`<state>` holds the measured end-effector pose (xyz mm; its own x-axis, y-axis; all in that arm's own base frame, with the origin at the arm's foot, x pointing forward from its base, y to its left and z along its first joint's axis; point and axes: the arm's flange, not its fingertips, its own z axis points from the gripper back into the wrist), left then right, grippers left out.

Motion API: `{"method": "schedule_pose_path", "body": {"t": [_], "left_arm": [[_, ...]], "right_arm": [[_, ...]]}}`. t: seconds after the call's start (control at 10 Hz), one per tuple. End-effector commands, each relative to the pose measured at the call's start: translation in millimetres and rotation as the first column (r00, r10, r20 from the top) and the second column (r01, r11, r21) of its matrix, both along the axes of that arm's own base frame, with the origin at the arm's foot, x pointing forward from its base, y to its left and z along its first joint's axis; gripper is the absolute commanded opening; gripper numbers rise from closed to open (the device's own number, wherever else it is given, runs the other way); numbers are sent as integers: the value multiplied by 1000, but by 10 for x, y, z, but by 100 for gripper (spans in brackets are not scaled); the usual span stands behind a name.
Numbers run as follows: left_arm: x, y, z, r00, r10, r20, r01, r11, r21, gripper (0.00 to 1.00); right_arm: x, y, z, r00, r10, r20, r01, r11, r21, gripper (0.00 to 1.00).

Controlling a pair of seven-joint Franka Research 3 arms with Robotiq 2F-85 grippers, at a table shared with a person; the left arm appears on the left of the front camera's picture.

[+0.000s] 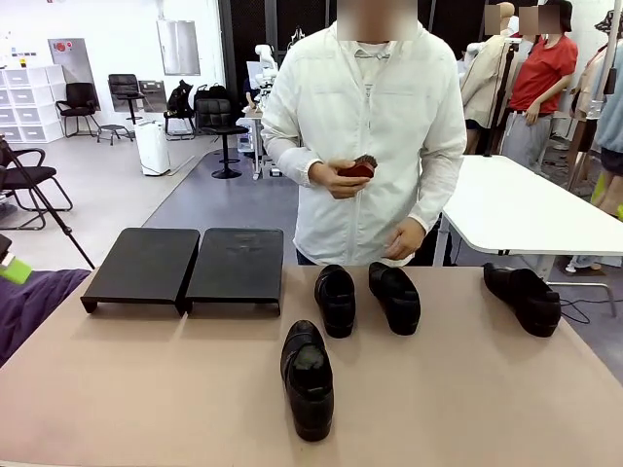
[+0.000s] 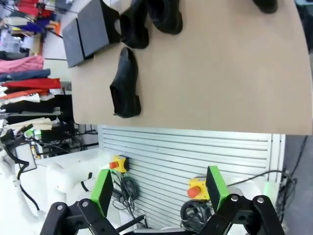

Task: Organize the shoes by placing them on the stand.
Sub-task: Pick up one Shoe and place it in the middle of the table, then place the Shoe from the middle of the table onto the Shoes Stand.

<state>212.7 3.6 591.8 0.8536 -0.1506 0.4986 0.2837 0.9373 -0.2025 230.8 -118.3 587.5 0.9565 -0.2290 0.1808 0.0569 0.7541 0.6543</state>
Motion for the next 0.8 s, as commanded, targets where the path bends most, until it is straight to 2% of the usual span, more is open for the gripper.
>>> {"method": "schedule_pose_path", "body": {"t": [0.0,0.7], "left_arm": [[-9,4,0,1000,-9,-1,9,1000,-7,100],[-9,4,0,1000,-9,-1,9,1000,-7,100]], "right_arm": [[8,-6,54,999,30,-11,-30,999,-33,100],[8,-6,54,999,30,-11,-30,999,-33,100]]}}
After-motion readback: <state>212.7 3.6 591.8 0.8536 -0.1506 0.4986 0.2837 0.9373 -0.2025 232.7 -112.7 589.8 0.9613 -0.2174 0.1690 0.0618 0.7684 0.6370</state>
